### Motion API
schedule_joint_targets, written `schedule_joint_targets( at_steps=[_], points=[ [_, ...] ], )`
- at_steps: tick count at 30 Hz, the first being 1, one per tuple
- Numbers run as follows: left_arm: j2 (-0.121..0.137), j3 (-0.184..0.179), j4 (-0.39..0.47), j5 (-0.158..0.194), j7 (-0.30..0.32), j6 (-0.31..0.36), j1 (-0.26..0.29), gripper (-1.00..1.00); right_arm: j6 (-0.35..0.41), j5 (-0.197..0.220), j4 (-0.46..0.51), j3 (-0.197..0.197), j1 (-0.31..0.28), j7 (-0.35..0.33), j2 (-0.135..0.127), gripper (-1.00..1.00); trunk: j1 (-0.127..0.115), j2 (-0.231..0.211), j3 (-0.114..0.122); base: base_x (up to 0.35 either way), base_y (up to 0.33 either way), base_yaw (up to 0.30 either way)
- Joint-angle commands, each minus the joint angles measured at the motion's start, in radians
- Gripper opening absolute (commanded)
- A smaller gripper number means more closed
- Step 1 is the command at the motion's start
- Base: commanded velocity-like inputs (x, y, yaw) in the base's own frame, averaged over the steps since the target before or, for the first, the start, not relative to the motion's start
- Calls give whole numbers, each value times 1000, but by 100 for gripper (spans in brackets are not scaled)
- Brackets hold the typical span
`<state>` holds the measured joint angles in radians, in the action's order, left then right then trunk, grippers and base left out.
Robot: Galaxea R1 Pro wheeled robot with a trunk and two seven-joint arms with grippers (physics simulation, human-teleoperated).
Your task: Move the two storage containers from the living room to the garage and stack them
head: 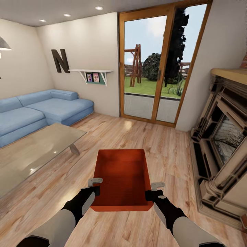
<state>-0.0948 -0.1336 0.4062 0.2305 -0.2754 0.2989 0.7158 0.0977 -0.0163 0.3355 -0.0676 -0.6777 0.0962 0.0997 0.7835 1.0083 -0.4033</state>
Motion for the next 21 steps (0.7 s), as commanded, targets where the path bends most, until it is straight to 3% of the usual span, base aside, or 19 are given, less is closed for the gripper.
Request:
schedule_joint_targets(
  at_steps=[1, 21],
  points=[
    [4, 35, 1, 4, -14, 8, 1, -100, -23, 6, 5, -11, 0, 7, -1, -100, 0, 1, 0, 0, 0, 0],
    [4, 35, 2, 4, -14, 8, 1, -100, -23, 6, 5, -11, 0, 7, -1, -100, 0, 1, 31, 0, 0, 0]
  ],
)
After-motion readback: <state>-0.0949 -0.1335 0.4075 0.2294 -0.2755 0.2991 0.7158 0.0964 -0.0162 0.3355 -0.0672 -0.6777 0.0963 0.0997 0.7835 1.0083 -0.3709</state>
